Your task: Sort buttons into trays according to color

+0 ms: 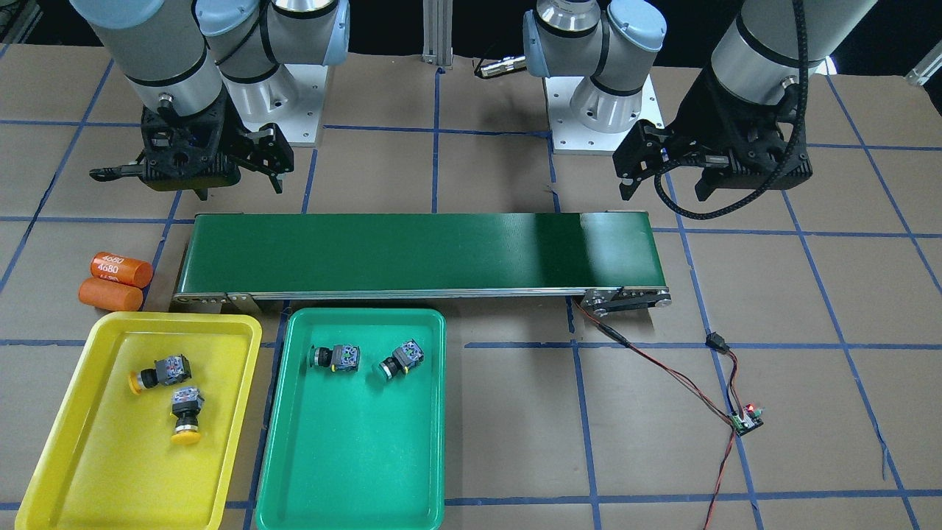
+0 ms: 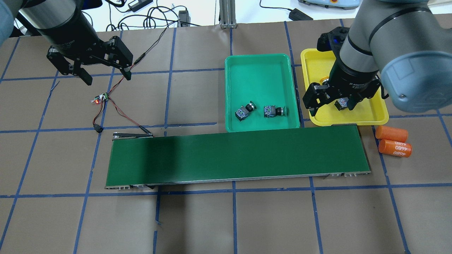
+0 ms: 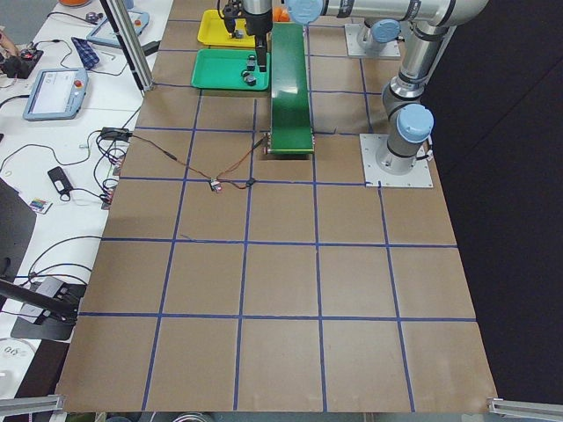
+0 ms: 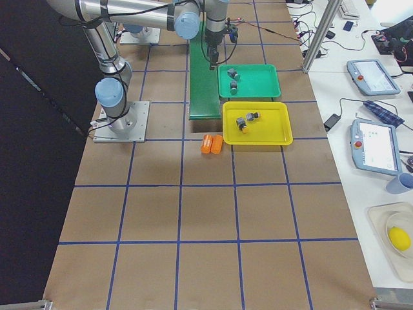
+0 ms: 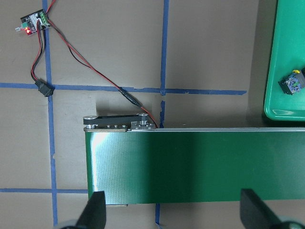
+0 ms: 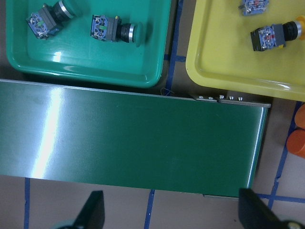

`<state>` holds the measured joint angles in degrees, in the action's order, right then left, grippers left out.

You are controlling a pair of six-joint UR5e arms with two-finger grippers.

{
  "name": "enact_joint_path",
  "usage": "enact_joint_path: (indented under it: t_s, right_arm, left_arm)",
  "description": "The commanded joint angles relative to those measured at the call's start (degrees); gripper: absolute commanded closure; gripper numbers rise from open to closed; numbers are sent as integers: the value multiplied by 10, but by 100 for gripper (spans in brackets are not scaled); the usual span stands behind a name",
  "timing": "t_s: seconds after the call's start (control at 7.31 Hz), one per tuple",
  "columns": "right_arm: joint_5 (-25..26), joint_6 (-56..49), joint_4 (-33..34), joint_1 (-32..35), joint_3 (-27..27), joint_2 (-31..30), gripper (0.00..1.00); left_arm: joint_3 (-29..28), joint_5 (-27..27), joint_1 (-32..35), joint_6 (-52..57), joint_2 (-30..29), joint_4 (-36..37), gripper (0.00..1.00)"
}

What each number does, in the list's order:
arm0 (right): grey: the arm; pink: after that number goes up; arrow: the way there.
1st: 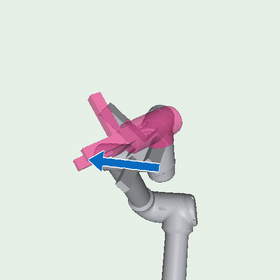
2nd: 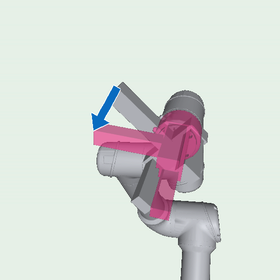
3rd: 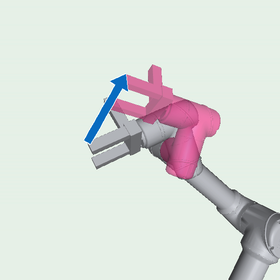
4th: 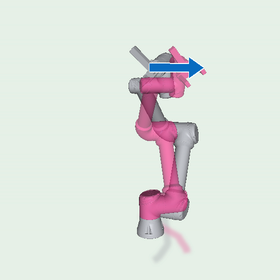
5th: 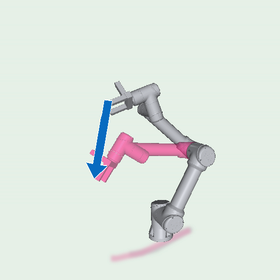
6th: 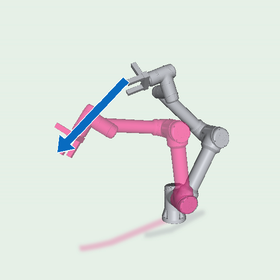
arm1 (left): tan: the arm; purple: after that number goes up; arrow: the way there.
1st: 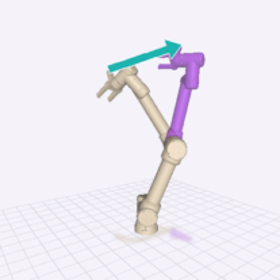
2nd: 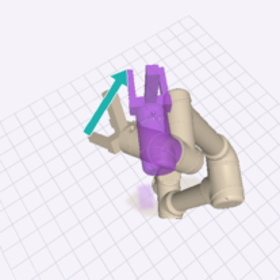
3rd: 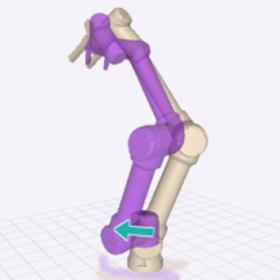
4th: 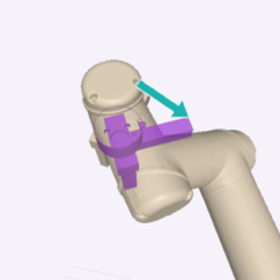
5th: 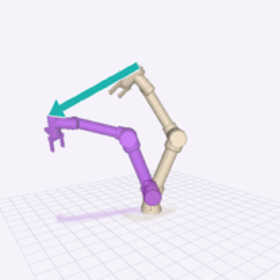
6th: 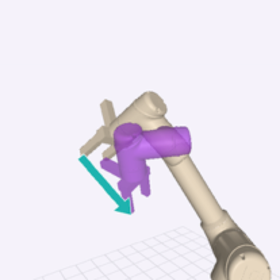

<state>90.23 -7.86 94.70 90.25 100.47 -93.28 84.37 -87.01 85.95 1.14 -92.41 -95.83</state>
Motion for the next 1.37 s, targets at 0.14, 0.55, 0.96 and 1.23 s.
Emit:
enact_joint_path:
  t_s: [0.14,0.55,0.96,1.23]
  right_arm:
    - [-5,2,-13,-7,-12,-25,0]
    - [-11,4,-62,-36,-12,-42,0]
    - [-34,77,-65,-31,-8,-52,0]
    - [-37,78,-65,-26,-8,-52,0]
  left_arm:
    - [1,0,0,0,1,0,0]
    - [0,0,0,0,1,1,0]
    - [1,-2,1,-1,3,0,0]
    - [0,0,0,0,3,0,0]
